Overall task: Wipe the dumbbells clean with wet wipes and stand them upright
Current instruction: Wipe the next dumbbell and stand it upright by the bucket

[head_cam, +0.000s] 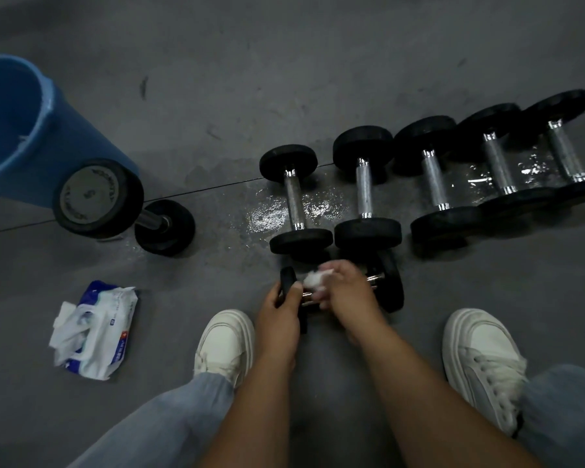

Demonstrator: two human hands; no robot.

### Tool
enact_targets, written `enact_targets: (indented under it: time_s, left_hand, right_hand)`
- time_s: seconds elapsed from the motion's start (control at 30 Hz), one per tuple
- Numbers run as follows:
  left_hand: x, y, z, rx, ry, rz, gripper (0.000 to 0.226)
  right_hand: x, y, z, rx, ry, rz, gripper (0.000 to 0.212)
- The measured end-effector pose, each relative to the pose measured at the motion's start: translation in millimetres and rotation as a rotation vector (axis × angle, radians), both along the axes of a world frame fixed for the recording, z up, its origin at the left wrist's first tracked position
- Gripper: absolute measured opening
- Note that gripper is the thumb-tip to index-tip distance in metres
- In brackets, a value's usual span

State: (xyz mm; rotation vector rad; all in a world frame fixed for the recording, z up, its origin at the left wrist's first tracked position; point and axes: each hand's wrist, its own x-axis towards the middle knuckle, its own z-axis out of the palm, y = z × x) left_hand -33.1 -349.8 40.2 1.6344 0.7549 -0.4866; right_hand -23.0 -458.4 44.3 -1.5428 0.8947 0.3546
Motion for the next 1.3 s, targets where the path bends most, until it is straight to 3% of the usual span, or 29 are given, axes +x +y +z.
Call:
enact_targets:
  time_s: [0.07, 0.13, 0.2, 0.3, 0.37, 0.47, 0.57, 0.67, 0.77, 0.83, 0.9, 0.97, 1.03, 1.13, 1.3]
  left_hand:
    - [-2.3, -0.4, -0.6, 0.010, 0.010, -0.006, 0.024]
    - [-3.2, 0.2, -1.3, 0.046, 0.012, -0.005, 0.024]
    - [-0.8, 1.7, 1.0, 0.118, 0.062, 0.024, 0.041]
    - [0.8, 4.0, 0.3, 0.277, 0.189, 0.024, 0.063]
    - [-2.7, 5.1, -3.0, 0.324, 0.206, 0.004, 0.067]
    - [-6.0, 4.2, -1.0, 0.341, 0.230, 0.009, 0.066]
    - [-12.2, 5.7, 4.1, 0.317, 0.238, 0.029, 0.050]
    - [-25.2, 7.4, 11.1, 0.244, 0.246, 0.090, 0.038]
    - [-34.3, 9.5, 13.2, 0.198, 0.274, 0.092, 0.030]
    - [-37.3, 8.7, 14.4, 0.134, 0.262, 0.069, 0.026]
    - [-41.6, 7.6, 17.5, 0.055, 0.231, 0.087, 0.022]
    - [-46.1, 7.8, 20.9, 0.030, 0.208, 0.072, 0.023]
    - [-50.5, 8.9, 26.2, 0.038, 0.205, -0.011, 0.026]
    - [-57.4, 7.2, 36.3, 0.047, 0.206, -0.036, 0.035]
    - [-69.3, 9.5, 47.0, -0.005, 0.234, -0.100, 0.041]
  right_hand:
    - [-1.6, -6.6, -6.3, -0.139, 0.003, -0.132, 0.021]
    - [-3.3, -0.5, -3.6, -0.092, 0.052, 0.017, 0.017]
    - [-4.9, 8.0, -0.9, -0.041, 0.053, 0.170, 0.016]
    - [-5.3, 7.5, -6.6, -0.096, 0.017, -0.111, 0.014]
    - [-10.6, 10.5, -7.4, -0.095, 0.087, -0.008, 0.013]
    - [-19.2, 13.6, -1.7, 0.034, 0.186, 0.114, 0.021]
    - [-28.7, 9.2, -8.3, -0.178, 0.129, -0.004, 0.020]
    - [-39.6, 10.7, 7.6, -0.080, 0.222, 0.306, 0.022]
    - [-44.7, 3.6, 12.0, -0.132, 0.134, 0.166, 0.010]
    - [-53.3, -1.7, 8.4, -0.252, 0.161, 0.064, 0.023]
    - [-67.7, -0.8, 6.6, -0.251, 0.264, 0.111, 0.029]
    - [-79.8, -0.4, 4.3, -0.181, 0.252, 0.160, 0.018]
    - [-81.6, -7.1, 10.1, -0.292, 0.150, 0.247, 0.023]
    - [-86.9, -20.7, 17.6, -0.441, 0.102, 0.171, 0.026]
    - [-94.0, 7.5, 8.2, -0.258, 0.110, 0.498, 0.028]
